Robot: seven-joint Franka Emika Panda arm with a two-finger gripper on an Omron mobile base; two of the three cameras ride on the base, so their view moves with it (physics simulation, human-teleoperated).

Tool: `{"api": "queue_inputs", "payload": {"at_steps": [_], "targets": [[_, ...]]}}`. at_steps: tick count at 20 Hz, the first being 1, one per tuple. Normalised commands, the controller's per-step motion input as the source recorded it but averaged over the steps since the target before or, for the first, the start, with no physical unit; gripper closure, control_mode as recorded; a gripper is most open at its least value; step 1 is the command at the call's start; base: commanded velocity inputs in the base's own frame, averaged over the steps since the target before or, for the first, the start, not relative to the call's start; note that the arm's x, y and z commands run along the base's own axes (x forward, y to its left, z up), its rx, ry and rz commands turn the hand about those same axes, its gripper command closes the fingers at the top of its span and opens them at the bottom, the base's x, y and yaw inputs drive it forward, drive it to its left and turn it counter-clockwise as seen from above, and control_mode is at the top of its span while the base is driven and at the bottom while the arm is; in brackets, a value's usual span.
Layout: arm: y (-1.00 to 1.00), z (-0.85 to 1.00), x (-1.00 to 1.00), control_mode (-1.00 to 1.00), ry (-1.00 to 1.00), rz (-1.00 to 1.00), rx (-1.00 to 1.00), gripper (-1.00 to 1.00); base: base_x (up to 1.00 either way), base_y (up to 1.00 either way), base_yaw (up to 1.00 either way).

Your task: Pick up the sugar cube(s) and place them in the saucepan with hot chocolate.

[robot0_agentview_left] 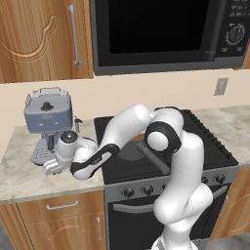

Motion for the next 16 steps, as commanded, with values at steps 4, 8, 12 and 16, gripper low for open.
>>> {"api": "queue_inputs", "payload": {"at_steps": [4,8,12,16], "targets": [[0.11,-0.03,0.17,-1.00,0.00,0.00,0.00,-1.00,0.00,0.00,0.00],[0.10,-0.14,0.02,-1.00,0.00,0.00,0.00,-1.00,0.00,0.00,0.00],[0.12,-0.17,0.02,-1.00,0.00,0.00,0.00,-1.00,0.00,0.00,0.00],[0.14,-0.16,0.08,-1.00,0.00,0.00,0.00,-1.00,0.00,0.00,0.00]]}}
